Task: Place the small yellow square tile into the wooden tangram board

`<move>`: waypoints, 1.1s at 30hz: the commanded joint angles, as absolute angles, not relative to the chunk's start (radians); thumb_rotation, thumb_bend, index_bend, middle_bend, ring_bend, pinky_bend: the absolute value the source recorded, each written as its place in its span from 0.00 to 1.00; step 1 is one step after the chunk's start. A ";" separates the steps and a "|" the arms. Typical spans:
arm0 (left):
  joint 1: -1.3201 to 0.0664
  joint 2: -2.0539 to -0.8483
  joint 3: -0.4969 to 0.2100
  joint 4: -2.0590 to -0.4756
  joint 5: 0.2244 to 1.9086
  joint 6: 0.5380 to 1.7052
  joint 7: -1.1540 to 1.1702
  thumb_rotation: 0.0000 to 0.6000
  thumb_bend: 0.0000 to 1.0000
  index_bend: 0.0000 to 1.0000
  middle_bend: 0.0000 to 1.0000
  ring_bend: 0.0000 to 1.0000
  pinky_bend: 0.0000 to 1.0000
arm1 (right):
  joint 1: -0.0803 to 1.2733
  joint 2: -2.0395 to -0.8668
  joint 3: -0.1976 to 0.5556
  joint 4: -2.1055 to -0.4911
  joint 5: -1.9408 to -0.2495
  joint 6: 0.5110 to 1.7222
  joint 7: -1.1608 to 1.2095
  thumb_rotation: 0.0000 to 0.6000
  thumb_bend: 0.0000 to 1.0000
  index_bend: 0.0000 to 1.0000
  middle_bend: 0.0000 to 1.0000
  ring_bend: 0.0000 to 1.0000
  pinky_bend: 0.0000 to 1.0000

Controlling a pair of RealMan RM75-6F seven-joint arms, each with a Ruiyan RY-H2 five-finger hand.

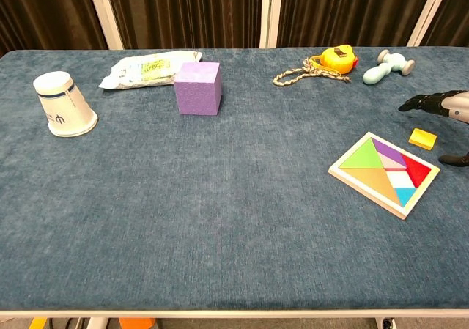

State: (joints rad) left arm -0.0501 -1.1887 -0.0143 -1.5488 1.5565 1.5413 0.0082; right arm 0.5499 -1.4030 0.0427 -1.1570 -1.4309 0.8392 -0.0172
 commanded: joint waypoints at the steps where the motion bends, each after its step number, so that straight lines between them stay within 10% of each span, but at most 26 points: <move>1: -0.050 -1.188 -0.014 -1.548 1.556 1.541 0.007 1.00 0.00 0.11 0.05 0.00 0.05 | 0.552 -1.405 0.041 -1.152 -1.429 0.838 -0.015 1.00 0.26 0.15 0.00 0.00 0.00; 33: -0.050 -1.194 -0.011 -1.540 1.551 1.534 0.004 1.00 0.00 0.11 0.05 0.00 0.05 | 0.550 -1.398 0.030 -1.149 -1.398 0.858 -0.032 1.00 0.27 0.48 0.00 0.00 0.00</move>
State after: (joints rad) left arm -0.0502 -1.1936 -0.0112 -1.5396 1.5514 1.5338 0.0041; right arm 0.5505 -1.3974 0.0295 -1.1495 -1.3974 0.8571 -0.0314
